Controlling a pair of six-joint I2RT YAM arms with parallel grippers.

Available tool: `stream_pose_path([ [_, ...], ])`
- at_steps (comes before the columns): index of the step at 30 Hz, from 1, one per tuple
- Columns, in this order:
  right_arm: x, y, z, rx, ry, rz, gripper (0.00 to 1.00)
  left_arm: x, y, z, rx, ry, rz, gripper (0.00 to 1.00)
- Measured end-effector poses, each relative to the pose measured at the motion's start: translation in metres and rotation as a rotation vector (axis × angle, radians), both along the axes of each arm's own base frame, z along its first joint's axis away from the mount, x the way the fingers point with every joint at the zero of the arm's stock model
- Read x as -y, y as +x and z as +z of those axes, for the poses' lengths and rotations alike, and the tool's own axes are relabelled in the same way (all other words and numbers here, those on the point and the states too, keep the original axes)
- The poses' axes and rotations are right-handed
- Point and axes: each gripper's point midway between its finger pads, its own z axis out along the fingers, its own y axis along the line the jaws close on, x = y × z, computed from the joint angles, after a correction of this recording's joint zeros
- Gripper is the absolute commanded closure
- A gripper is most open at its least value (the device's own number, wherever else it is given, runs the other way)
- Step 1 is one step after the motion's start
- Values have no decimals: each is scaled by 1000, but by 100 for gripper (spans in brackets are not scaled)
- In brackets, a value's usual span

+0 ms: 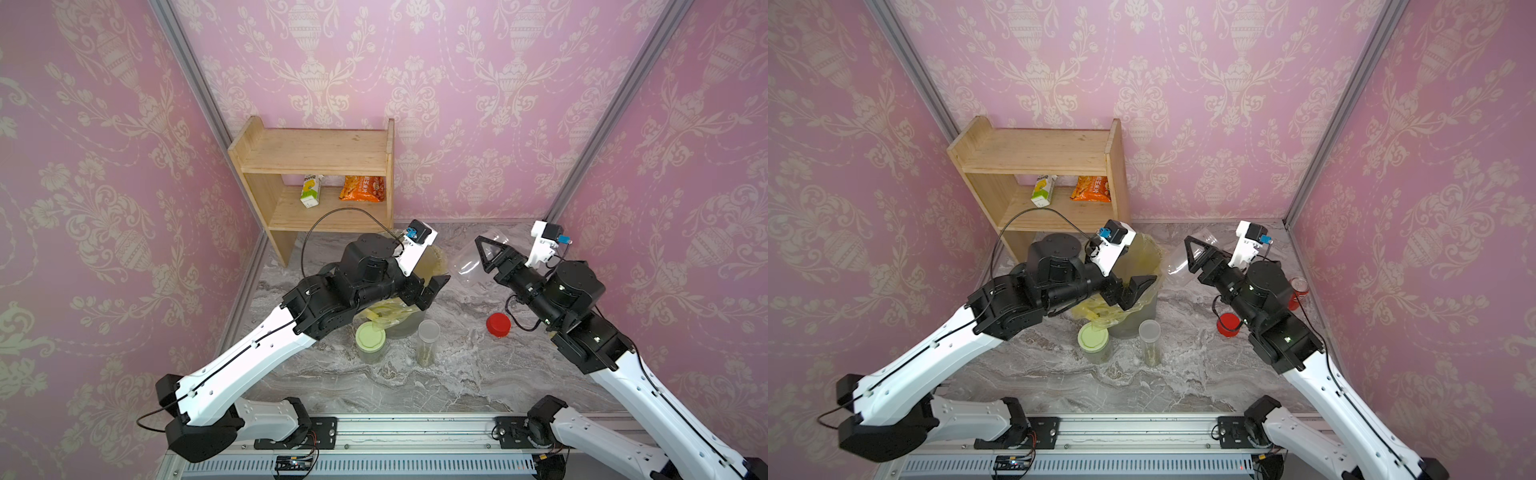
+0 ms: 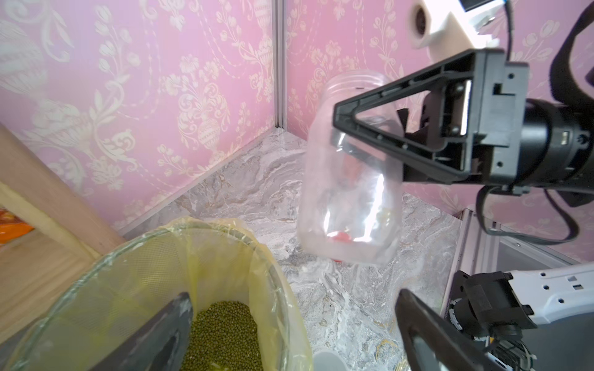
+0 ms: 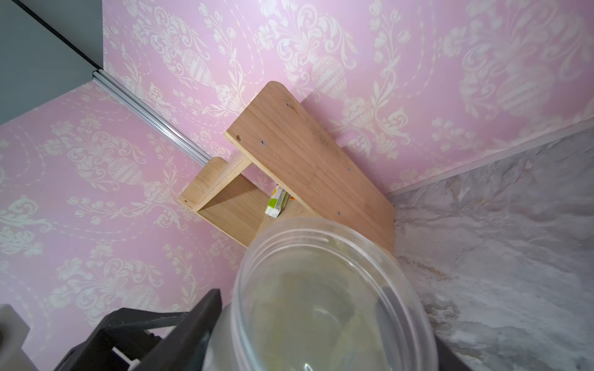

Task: Empty moldy mung beans from jars
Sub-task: Place the jar at the center of the board.

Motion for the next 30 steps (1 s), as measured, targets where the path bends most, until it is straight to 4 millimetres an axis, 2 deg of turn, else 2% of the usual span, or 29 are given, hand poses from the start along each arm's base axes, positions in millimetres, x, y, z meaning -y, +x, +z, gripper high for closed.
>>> stream_pose_path([
  [4, 27, -12, 5, 40, -191, -99, 45, -27, -13, 12, 51, -14, 27, 1],
  [7, 42, -8, -12, 24, -361, -180, 41, -43, -20, 10, 77, -9, 43, 1],
  [9, 51, 1, -38, -11, -477, -241, 42, -50, -23, 1, 92, 8, 45, 1],
  [12, 60, 13, -99, -100, -636, -289, 45, -57, -26, -21, 103, 37, 48, 1],
  [15, 64, 21, -171, -190, -763, -291, 48, -61, -28, -42, 92, 70, 52, 1],
  [16, 66, 21, -191, -213, -795, -295, 48, -61, -27, -47, 88, 77, 54, 1],
  [18, 71, 23, -218, -239, -841, -315, 48, -62, -26, -51, 88, 79, 61, 1],
  [24, 75, 34, -259, -258, -858, -378, 47, -65, -28, -59, 96, 70, 65, 1],
  [30, 71, 49, -279, -262, -814, -420, 46, -73, -31, -56, 112, 53, 79, 1],
])
